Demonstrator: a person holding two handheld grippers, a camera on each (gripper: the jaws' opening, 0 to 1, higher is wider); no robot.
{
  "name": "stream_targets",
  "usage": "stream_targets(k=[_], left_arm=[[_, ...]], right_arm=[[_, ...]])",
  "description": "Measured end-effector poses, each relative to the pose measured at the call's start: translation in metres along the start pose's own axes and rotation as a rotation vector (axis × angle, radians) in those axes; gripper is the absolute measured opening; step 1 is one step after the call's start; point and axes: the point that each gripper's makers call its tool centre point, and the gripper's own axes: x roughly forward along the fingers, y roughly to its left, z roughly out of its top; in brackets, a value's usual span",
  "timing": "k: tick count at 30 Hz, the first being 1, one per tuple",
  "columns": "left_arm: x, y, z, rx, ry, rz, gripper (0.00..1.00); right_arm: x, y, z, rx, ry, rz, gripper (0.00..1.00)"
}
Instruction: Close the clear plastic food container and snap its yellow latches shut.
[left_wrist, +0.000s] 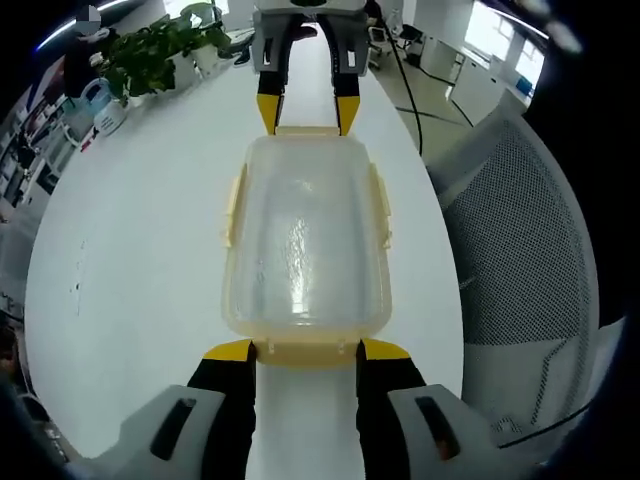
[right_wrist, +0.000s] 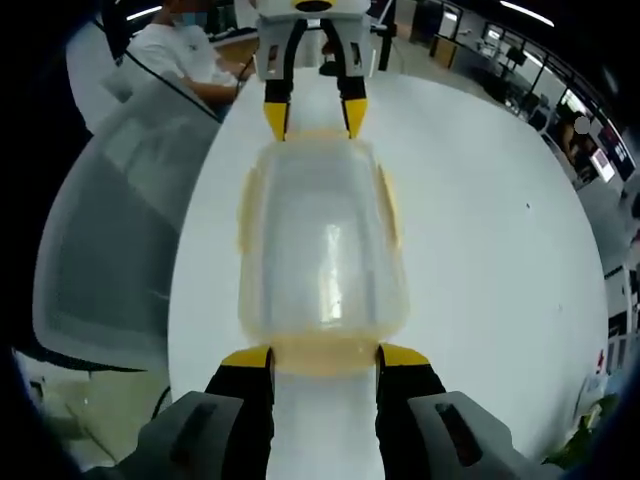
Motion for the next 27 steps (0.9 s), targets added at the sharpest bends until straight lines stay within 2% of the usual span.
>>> stream_targets(k=[27], left_arm=[[0.0073,-0.0007,0.0019,-0.002,0.020,-0.003,0.38]], right_arm=[[0.0029,0.0010,-0.0067,0.000,0.002,0.004,0.38]])
